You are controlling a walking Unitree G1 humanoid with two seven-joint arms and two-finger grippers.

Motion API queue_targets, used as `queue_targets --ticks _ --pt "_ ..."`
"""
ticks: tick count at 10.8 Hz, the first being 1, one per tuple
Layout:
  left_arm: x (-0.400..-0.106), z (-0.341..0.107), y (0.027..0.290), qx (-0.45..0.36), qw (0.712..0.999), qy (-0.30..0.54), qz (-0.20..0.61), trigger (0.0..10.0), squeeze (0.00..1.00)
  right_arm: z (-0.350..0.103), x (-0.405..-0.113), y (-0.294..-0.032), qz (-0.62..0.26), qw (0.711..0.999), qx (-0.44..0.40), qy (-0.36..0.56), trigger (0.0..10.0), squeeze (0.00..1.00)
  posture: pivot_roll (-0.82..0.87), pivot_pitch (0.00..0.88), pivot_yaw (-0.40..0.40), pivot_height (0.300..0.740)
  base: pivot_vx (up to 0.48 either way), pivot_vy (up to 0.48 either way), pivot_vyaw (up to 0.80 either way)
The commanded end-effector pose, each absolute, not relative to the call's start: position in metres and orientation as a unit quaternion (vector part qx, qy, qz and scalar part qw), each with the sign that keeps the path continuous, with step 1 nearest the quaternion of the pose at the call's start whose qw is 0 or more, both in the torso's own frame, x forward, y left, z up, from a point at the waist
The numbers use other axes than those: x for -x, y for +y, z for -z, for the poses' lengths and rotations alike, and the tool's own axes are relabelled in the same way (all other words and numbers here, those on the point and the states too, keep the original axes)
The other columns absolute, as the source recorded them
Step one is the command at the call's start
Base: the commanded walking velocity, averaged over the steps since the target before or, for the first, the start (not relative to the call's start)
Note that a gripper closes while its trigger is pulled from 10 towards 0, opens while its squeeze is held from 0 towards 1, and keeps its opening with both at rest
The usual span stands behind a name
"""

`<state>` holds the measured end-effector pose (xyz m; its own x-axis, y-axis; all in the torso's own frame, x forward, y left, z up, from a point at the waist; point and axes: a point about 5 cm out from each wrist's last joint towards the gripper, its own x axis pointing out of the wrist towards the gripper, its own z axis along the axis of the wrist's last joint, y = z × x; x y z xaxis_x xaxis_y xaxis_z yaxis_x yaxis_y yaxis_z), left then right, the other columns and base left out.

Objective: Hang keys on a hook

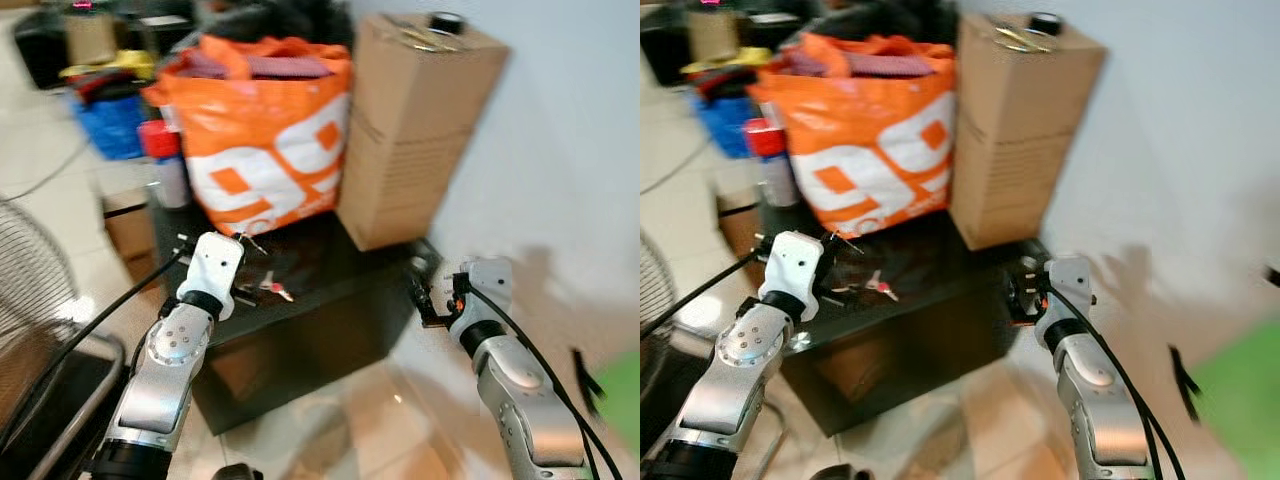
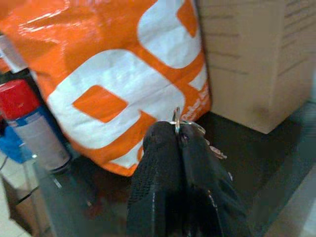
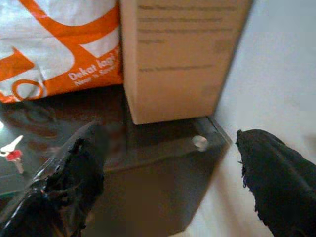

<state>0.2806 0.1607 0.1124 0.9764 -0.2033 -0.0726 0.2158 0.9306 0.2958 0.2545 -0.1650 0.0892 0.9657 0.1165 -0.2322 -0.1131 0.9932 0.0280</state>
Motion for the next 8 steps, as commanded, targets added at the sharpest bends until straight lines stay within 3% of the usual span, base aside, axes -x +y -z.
queue_targets --ticks 1,5,8 --pt "-0.2822 -0.1138 0.1568 -0.155 0.981 0.017 0.116 10.0 0.00 -0.0913 -0.2543 -0.1703 -0.048 0.993 0.001 0.112 10.0 0.00 -0.09 0.000 -0.053 0.740 -0.262 0.000 0.00" --pt "-0.2817 -0.1139 0.1576 -0.157 0.980 0.017 0.117 10.0 0.00 -0.0901 -0.2538 -0.1694 -0.049 0.992 0.004 0.115 10.0 0.00 -0.09 0.000 -0.051 0.740 -0.253 0.000 0.00" --pt "-0.2839 -0.1137 0.1564 -0.156 0.980 0.021 0.118 10.0 0.00 -0.0902 -0.2543 -0.1700 -0.045 0.992 0.010 0.117 10.0 0.00 -0.10 0.000 -0.046 0.740 0.000 0.000 -0.19"
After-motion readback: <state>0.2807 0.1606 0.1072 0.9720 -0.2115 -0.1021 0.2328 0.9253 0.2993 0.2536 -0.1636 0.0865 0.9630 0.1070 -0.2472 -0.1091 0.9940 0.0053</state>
